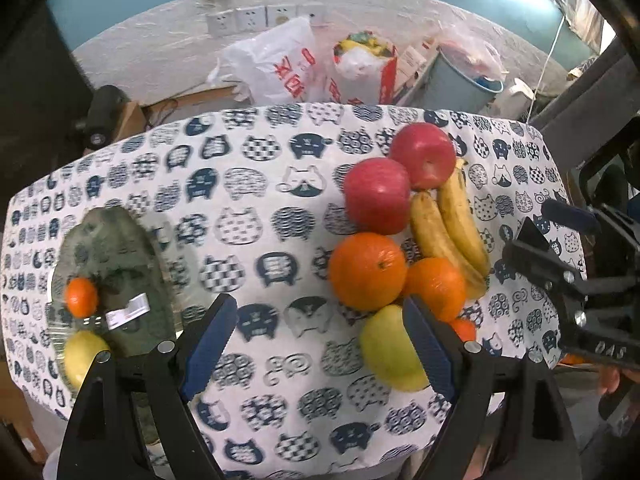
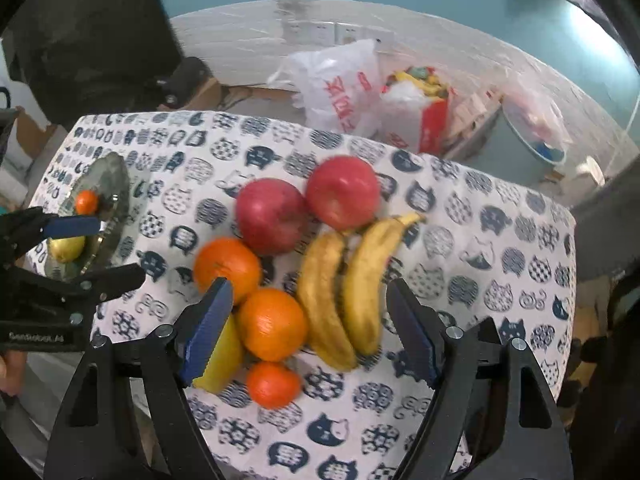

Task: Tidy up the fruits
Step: 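Move both grippers back to the fruit and grasp a large orange with the left gripper, then grasp a red apple with the right gripper while the left gripper lifts the large orange, then carry the red apple with the right gripper while the left gripper carries the orange to the plate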

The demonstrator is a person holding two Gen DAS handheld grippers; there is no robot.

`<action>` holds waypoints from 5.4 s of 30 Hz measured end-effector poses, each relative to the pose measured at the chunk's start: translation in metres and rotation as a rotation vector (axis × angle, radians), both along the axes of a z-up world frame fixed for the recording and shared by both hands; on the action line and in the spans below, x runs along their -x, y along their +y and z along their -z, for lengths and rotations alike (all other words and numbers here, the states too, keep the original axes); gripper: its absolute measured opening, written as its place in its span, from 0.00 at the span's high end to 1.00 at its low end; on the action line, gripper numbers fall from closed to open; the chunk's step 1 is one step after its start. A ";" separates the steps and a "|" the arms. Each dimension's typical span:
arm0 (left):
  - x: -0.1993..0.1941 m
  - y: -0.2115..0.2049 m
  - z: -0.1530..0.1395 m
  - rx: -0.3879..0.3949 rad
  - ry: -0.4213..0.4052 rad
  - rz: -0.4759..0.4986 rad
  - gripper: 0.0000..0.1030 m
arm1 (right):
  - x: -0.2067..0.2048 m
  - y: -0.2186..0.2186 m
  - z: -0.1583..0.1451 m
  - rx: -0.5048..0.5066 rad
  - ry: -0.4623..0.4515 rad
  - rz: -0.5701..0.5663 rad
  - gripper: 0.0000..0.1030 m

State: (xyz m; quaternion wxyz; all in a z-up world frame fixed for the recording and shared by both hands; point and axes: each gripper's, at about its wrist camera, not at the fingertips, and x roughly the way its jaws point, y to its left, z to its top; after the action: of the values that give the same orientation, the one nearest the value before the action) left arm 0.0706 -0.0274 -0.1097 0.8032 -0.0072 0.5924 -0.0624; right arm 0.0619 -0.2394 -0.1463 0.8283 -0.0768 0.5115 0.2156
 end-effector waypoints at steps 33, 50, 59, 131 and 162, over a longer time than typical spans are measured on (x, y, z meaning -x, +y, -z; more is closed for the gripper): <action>-0.053 -0.031 0.094 0.140 0.195 -0.061 0.32 | -0.036 -0.027 0.043 0.041 0.069 0.048 0.23; -0.049 0.000 0.061 0.074 0.087 -0.042 0.33 | -0.096 0.002 0.043 -0.075 0.104 0.097 0.22; -0.059 0.029 0.045 0.065 0.033 -0.095 0.33 | -0.125 0.024 0.060 -0.060 0.144 0.137 0.22; 0.041 0.120 -0.025 0.037 -0.131 -0.171 0.33 | -0.004 0.130 -0.045 -0.161 -0.084 -0.170 0.27; 0.080 0.215 0.024 0.081 -0.040 -0.337 0.33 | 0.030 0.271 -0.004 -0.118 0.027 -0.404 0.27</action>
State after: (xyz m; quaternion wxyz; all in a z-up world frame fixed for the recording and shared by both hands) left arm -0.0094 0.1872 -0.1340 0.8130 -0.1374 0.5636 0.0491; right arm 0.0323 0.0314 -0.1425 0.7644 -0.1263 0.4831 0.4080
